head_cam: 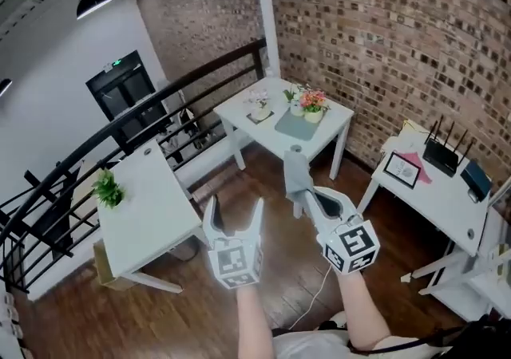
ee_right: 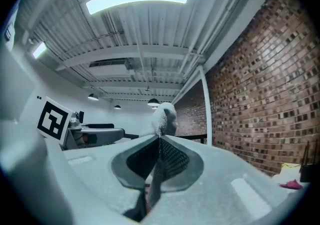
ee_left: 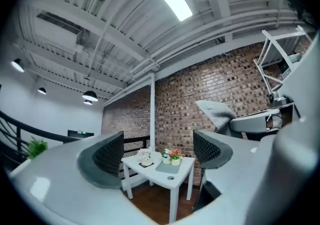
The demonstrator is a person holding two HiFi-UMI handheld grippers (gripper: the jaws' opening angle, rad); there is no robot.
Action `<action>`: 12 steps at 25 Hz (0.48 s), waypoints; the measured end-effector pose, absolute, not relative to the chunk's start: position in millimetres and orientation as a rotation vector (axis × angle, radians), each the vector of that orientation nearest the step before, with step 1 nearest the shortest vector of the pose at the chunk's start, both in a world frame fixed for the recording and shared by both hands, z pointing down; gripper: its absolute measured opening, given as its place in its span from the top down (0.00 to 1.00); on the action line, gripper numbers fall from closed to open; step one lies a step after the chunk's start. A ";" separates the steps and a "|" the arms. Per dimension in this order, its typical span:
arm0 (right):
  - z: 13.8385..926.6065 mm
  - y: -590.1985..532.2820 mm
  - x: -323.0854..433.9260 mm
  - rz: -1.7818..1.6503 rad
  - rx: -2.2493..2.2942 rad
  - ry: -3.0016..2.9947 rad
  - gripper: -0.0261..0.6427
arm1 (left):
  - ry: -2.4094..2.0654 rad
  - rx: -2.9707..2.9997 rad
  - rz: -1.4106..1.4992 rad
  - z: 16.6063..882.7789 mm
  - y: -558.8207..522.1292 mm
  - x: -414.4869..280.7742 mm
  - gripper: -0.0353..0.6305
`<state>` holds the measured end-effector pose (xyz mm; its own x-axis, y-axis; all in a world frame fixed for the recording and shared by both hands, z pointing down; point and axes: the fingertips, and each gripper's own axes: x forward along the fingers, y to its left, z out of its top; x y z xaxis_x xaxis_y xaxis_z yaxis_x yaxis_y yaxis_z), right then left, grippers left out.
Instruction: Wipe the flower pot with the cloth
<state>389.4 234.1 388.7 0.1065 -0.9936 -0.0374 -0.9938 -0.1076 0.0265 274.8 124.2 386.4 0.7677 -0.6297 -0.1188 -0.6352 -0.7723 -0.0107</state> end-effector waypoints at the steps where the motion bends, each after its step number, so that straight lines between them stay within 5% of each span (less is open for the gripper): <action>1: 389.3 220.1 368.9 0.073 -2.310 2.122 0.97 | 1.072 -2.895 0.171 386.9 111.0 252.9 0.25; 12: 400.4 68.7 153.0 0.032 -2.005 2.392 0.97 | 1.357 -2.842 0.124 406.8 -22.7 19.9 0.26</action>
